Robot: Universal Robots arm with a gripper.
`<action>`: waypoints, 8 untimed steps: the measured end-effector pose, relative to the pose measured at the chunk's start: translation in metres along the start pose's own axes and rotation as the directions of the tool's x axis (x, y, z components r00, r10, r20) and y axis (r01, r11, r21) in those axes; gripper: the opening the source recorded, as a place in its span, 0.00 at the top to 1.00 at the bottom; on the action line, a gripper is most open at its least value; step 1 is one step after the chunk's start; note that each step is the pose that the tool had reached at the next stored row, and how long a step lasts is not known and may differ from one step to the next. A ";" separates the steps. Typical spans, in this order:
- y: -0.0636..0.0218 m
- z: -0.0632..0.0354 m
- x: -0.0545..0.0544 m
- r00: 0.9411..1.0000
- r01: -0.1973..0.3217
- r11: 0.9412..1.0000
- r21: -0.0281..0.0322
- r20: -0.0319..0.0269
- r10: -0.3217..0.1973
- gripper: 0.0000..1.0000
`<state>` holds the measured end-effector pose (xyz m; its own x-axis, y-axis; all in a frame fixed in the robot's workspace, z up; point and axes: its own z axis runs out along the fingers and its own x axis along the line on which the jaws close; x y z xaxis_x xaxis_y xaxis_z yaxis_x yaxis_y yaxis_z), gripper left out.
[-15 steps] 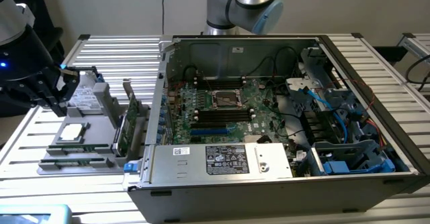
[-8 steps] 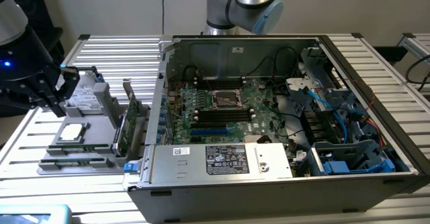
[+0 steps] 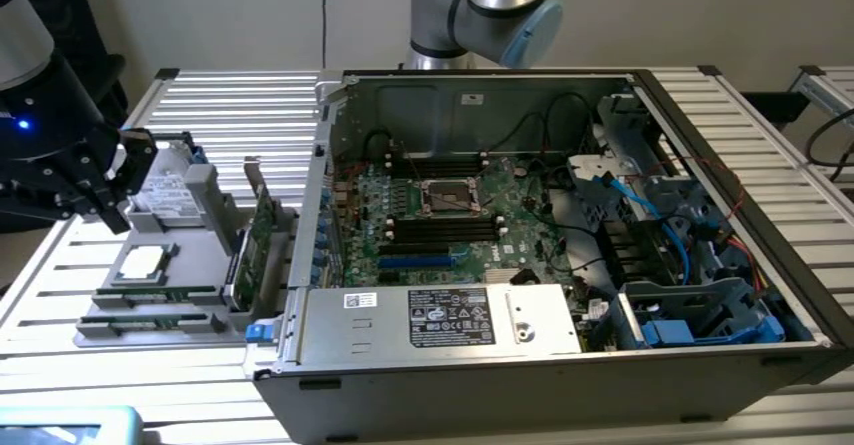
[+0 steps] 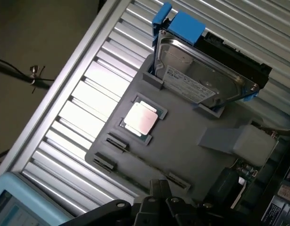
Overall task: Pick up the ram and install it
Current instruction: 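Pick up the ram and move it above insertion slot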
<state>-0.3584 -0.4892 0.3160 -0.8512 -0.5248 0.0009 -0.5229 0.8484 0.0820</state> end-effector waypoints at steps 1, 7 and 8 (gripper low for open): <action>0.0000 0.0000 0.000 1.000 0.018 1.000 0.000 -0.001 -0.018 0.89; -0.0001 0.0000 0.000 0.992 0.126 0.992 0.001 -0.008 -0.126 0.89; -0.0001 0.0000 0.000 0.990 0.144 0.990 0.001 -0.009 -0.144 0.89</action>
<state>-0.3583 -0.4892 0.3160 -0.7667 -0.6420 -0.0016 -0.6401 0.7641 0.0802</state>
